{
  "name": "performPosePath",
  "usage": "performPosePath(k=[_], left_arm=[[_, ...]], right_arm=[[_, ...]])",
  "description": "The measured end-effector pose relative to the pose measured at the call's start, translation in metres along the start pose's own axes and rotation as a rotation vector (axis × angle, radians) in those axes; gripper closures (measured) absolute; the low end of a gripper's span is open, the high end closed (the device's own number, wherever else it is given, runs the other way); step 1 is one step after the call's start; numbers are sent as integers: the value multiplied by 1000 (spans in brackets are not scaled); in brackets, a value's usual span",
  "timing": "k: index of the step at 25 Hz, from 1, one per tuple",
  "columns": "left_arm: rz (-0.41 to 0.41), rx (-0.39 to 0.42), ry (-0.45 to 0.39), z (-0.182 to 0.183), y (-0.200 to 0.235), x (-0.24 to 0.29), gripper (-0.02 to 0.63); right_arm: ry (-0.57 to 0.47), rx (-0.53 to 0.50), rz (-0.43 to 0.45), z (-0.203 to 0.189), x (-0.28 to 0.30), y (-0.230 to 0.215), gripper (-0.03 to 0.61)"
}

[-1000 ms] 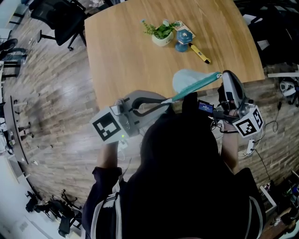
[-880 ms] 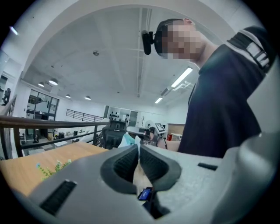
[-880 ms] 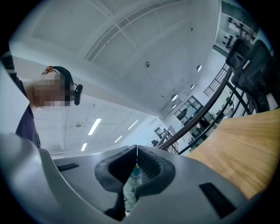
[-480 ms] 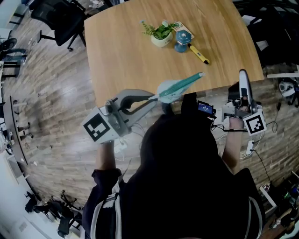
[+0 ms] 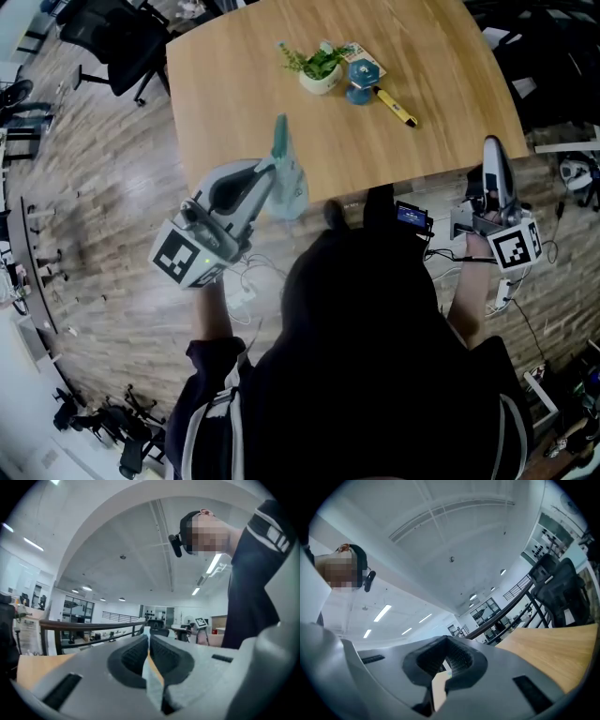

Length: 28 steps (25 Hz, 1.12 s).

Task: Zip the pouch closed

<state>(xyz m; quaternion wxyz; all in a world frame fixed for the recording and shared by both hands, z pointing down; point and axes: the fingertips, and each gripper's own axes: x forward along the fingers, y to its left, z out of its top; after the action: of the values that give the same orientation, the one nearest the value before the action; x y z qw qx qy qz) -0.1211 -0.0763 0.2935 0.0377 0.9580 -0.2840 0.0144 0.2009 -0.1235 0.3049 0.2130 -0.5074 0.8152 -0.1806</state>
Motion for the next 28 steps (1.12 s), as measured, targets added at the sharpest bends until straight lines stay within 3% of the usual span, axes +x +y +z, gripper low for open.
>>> performPosePath(k=[3,11,14,19,28], left_arm=[[146,24,-14,-7,19,5,601],[594,218,-19,-13,62,8,600],[741,250,-15,-12,72,0,600],[780,242,4,-19,78,-6,600],[761,227,10,-19,79,-1,600]], right_arm=[[62,-97,23,-13,10,16,565],[182,-383,49,-43,25,48,566],[201,-447,53,-48,26,56,565],[202,-538,36,-47,26,61,565],[224,-550,15,-50,24,55,565]])
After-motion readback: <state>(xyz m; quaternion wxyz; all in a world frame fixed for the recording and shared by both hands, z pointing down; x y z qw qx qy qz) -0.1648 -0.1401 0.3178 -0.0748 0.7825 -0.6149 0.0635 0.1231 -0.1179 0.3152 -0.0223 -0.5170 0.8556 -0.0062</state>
